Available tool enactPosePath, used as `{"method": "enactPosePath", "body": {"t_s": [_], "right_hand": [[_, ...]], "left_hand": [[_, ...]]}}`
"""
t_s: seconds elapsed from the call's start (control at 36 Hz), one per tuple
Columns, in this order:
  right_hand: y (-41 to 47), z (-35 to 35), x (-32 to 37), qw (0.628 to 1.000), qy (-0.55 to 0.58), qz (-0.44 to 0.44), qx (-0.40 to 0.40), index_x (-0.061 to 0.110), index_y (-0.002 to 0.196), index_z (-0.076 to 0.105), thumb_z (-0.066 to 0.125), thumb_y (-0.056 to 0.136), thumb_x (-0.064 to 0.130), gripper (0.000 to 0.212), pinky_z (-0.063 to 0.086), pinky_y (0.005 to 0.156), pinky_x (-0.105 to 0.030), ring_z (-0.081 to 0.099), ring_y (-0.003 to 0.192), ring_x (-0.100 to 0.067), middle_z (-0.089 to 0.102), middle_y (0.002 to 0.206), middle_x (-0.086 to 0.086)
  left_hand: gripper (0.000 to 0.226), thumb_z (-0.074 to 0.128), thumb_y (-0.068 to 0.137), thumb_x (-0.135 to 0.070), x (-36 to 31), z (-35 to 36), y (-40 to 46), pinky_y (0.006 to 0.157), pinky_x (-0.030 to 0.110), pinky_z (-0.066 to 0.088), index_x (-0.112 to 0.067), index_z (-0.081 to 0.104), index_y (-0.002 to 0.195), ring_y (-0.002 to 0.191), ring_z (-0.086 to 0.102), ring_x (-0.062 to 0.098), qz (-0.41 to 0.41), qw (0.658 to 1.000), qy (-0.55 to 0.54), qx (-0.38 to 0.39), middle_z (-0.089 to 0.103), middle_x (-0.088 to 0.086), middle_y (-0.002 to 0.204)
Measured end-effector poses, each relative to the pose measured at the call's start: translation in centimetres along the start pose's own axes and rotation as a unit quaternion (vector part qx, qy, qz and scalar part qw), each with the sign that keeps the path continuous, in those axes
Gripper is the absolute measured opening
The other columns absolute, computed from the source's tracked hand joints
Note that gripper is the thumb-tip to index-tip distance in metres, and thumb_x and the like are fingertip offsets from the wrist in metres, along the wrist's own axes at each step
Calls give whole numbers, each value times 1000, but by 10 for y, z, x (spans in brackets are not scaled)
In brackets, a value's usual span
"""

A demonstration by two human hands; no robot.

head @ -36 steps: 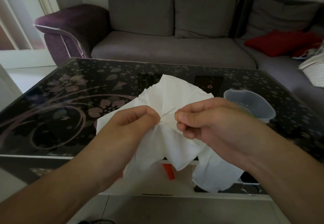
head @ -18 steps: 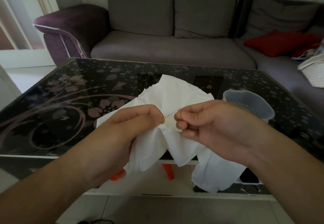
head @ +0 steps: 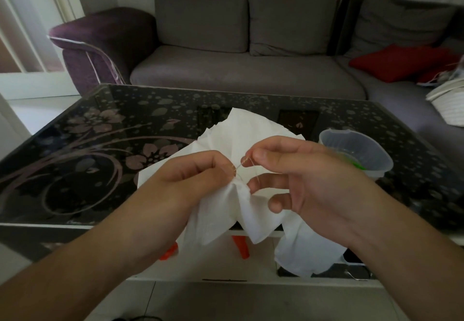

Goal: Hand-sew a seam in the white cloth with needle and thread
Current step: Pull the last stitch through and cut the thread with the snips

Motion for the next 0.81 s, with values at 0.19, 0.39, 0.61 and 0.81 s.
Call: {"method": "enactPosePath", "body": {"t_s": [0.19,0.39,0.61,0.81], "right_hand": [[2,-8,0,999,-16,-36,-35,12,86,80,70,90,13,11,51,58,-25,66,79,-12,74,91,-3],[1,-14,2,995,-33,-65,-71,2,88,79,68,92,6,13,47,55,-23,55,70,-15,69,80,-8],[1,-3,-1,995,-62,-62,-52,8,90,81,72,92,14,11,44,53,-25,48,63,-17,52,67,-11],[-2,-4,4,990,-79,-92,-72,16,85,82,74,89,13,9,44,52,-26,49,66,-20,55,69,-11]], "left_hand": [[23,68,88,-46,-6,6,-1,89,44,51,-24,76,87,95,67,22,13,999,45,5,72,2,99],[20,64,82,-48,-19,9,-4,74,32,58,-38,76,95,86,72,17,53,994,95,-21,77,-2,90],[18,70,81,-40,-30,3,-9,77,43,61,-28,75,93,83,70,29,115,985,96,-80,74,6,83],[24,66,78,-46,-24,1,-7,80,38,63,-29,78,91,85,73,22,84,989,86,-91,77,2,86]]}}
Point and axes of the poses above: each hand's wrist, its own y-axis towards the middle knuckle, its own z-axis out of the palm, x = y × z, the point moved 10 cm from there along y, towards the middle knuckle
